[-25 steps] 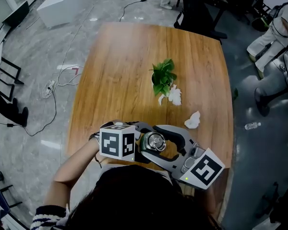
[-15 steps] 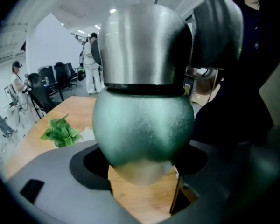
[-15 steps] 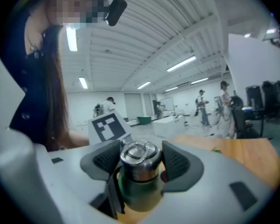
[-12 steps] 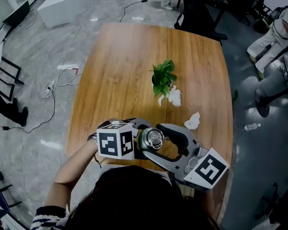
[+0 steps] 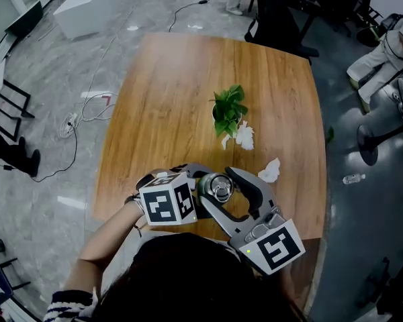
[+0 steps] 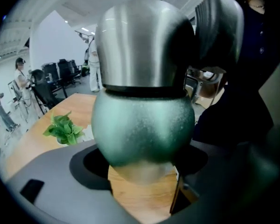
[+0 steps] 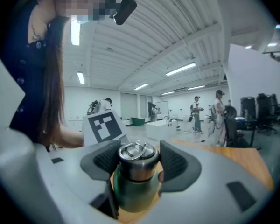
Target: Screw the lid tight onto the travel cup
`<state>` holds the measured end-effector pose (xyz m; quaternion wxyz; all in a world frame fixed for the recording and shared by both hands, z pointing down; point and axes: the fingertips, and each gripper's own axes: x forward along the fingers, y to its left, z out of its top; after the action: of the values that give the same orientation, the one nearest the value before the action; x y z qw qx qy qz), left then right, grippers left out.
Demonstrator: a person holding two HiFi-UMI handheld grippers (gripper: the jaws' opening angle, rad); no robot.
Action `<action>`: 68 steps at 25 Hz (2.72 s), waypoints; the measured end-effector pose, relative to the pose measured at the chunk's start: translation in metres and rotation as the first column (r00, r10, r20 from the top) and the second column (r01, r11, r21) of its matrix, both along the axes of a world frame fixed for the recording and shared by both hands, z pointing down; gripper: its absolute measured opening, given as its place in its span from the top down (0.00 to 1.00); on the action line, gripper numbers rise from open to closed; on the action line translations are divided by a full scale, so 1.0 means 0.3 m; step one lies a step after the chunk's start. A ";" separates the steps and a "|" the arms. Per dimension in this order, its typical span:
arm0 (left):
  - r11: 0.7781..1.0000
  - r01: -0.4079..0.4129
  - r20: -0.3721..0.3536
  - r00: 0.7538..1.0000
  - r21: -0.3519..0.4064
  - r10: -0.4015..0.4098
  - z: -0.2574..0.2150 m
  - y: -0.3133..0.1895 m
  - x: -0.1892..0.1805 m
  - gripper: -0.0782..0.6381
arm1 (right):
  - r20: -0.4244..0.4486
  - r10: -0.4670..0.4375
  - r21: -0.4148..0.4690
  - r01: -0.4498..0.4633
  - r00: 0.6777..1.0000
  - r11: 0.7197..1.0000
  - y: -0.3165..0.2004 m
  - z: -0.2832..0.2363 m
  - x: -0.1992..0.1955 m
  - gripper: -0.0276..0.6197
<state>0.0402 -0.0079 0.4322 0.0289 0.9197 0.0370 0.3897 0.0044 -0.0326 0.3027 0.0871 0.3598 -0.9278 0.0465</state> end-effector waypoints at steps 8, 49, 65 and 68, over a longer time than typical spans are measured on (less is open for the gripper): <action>0.978 -0.206 -0.061 0.977 -0.032 0.204 -0.018 0.083 -0.002 0.35 | 0.130 -0.207 -0.115 0.222 0.970 0.968 0.069 -0.015 -0.014 0.53; 0.976 -0.204 -0.103 0.975 -0.078 0.196 -0.013 0.114 0.005 0.35 | 0.016 -0.236 -0.068 0.237 0.972 0.969 0.082 0.022 -0.038 0.54; 0.970 -0.227 -0.117 0.969 -0.088 0.216 -0.032 0.116 0.004 0.35 | 0.066 -0.225 -0.073 0.230 0.972 0.970 0.077 0.002 -0.034 0.54; 0.982 -0.178 -0.096 0.980 -0.061 0.171 -0.010 0.079 0.015 0.35 | -0.005 -0.179 -0.035 0.178 0.984 0.983 0.052 0.023 -0.034 0.54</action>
<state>0.0446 0.0159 0.4291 0.0246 0.9282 0.1322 0.3470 -0.0059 -0.0168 0.3097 0.1008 0.2739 -0.9550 0.0528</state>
